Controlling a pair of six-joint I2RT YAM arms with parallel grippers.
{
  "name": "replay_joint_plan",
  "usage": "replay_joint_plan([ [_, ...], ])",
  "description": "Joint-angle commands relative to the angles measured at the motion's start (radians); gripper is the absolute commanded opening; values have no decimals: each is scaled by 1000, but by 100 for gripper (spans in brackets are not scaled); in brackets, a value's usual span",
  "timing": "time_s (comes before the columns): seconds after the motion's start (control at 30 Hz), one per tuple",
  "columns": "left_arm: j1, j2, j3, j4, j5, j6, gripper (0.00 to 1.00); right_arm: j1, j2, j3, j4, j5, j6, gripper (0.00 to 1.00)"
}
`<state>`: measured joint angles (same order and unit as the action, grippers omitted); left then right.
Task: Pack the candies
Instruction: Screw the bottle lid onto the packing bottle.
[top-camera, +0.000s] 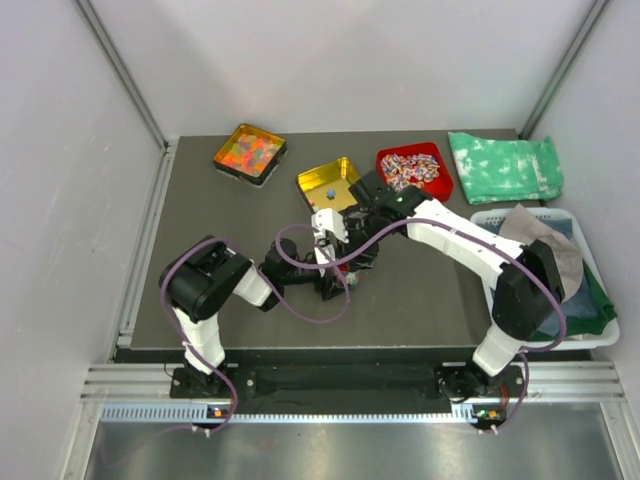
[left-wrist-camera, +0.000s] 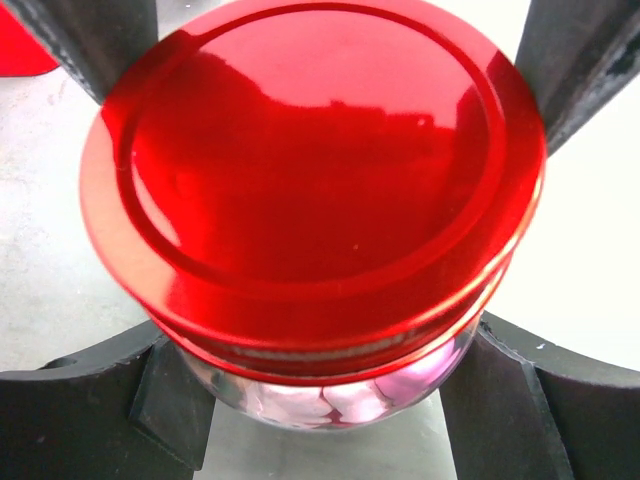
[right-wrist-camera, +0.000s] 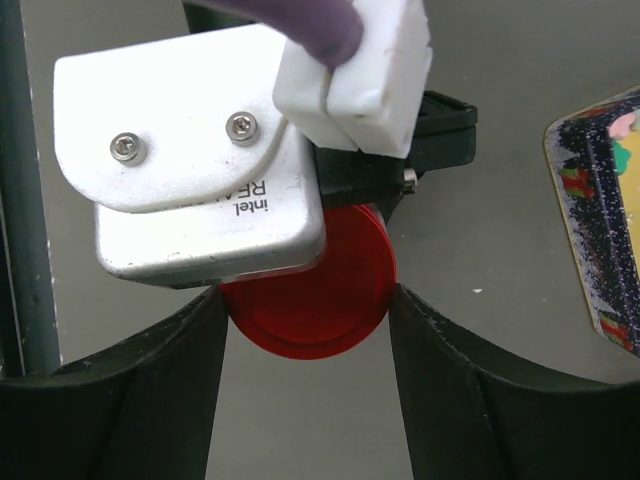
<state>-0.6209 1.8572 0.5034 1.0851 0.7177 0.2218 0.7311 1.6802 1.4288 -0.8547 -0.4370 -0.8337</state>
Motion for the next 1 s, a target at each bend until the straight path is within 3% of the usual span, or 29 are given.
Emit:
replay_joint_plan([
  [0.0,-3,13,11,-53,-9,25,65,-1,-66,-88,121,-48,99,54],
  [0.2,-5,13,11,-54,-11,24,65,8,-140,-232,288,-16,263,43],
  [0.47,-3,14,14,-57,-17,25,65,97,-171,-355,454,156,504,46],
  [0.7,-3,14,15,-62,-23,27,65,129,-142,-361,526,288,695,47],
  [0.77,-3,14,15,-62,-24,27,64,137,-126,-349,519,319,700,50],
  [0.87,-3,14,15,-62,-24,27,64,140,-129,-323,496,313,693,71],
  [0.97,-3,14,15,-63,-24,27,65,140,-142,-309,482,314,664,85],
])
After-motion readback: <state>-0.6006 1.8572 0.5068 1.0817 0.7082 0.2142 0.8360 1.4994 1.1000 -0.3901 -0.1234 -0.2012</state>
